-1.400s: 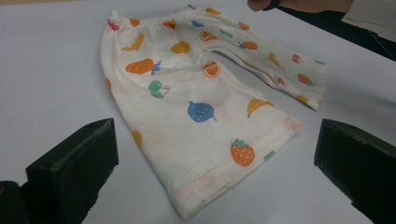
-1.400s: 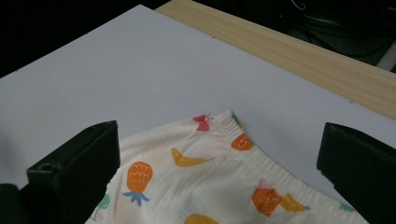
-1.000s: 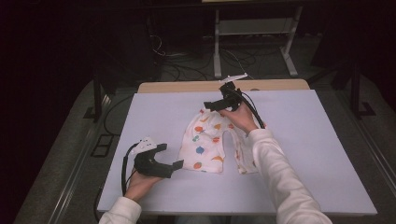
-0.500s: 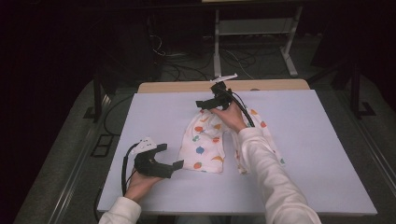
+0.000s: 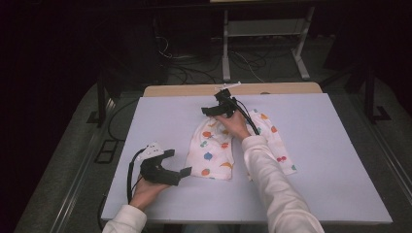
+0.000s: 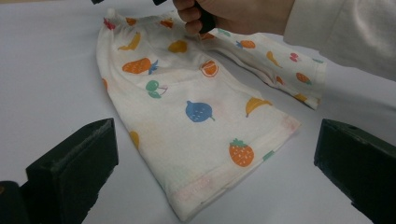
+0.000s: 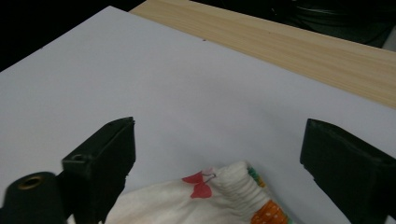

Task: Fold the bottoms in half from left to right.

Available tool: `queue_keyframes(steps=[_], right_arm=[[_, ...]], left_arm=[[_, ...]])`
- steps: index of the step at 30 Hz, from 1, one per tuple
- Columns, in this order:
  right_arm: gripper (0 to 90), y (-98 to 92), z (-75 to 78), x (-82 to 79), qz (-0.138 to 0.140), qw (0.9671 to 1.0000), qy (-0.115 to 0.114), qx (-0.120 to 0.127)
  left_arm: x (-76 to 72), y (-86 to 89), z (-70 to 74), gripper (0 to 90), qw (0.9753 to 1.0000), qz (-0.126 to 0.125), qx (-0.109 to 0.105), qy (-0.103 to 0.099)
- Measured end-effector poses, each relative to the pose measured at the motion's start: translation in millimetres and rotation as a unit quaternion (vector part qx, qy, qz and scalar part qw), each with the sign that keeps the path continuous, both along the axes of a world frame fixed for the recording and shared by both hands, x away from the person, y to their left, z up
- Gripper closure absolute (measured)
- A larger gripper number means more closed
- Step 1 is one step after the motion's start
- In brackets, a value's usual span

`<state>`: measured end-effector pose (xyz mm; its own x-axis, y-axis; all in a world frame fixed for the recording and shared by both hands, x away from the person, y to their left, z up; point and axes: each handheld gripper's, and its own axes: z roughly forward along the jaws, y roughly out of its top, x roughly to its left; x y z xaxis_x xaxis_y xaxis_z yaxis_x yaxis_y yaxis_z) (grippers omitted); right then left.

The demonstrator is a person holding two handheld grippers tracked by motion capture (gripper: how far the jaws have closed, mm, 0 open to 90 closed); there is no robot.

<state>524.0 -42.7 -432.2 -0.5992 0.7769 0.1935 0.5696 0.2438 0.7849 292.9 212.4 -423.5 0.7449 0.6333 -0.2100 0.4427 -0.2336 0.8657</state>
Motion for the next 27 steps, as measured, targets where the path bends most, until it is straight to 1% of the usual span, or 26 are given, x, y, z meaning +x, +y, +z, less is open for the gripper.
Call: queue_keyframes(steps=[3, 7, 10, 13, 17, 18, 19, 20, 22, 25, 27], right_arm=[[14.2, -0.8, -2.4, 0.8, -0.008, 0.9999, 0.009, -0.001], [17.6, 0.4, -5.7, 0.6, -0.012, 0.9997, 0.019, -0.012], [25.2, 0.4, -6.1, 0.3, -0.019, 0.9995, 0.024, -0.012], [35.8, 0.8, -6.5, 0.0, -0.035, 0.9987, 0.031, -0.018], [43.5, 0.2, -8.0, 0.8, -0.048, 0.998, 0.039, -0.013], [46.6, 0.6, -9.0, 1.2, -0.056, 0.9974, 0.043, -0.011], [46.6, 0.6, -9.0, 1.2, -0.056, 0.9974, 0.043, -0.011], [48.4, 0.8, -9.4, 1.4, -0.059, 0.9972, 0.045, -0.009], [53.2, 1.3, -9.7, 2.0, -0.061, 0.997, 0.047, -0.008], [60.0, 2.3, -10.5, 1.9, -0.06, 0.9972, 0.044, -0.01], [62.3, 3.6, -11.5, 1.6, -0.062, 0.9967, 0.05, -0.014]], left_arm=[[0.1, -0.2, -0.2, 0.0, 1.0, 0.0, -0.001, 0.001], [0.4, -0.6, -0.4, 0.0, 1.0, -0.001, 0.002, 0.001], [0.4, -0.7, -0.5, 0.0, 1.0, -0.001, 0.003, 0.002], [0.5, -0.8, -0.5, 0.0, 1.0, -0.001, 0.002, 0.003], [0.4, -1.0, -0.6, 0.0, 1.0, -0.002, 0.003, 0.002], [0.4, -1.0, -0.6, 0.0, 1.0, -0.002, 0.003, 0.002], [0.5, -1.0, -0.7, 0.0, 1.0, -0.002, 0.003, 0.002], [0.7, -1.0, -0.8, 0.0, 1.0, -0.002, 0.003, 0.002], [0.7, -1.0, -0.8, 0.0, 1.0, -0.002, 0.003, 0.002], [0.9, -1.0, -1.0, 0.0, 1.0, -0.002, 0.003, 0.003], [1.1, -0.9, -1.2, 0.0, 1.0, -0.002, 0.004, 0.004]])
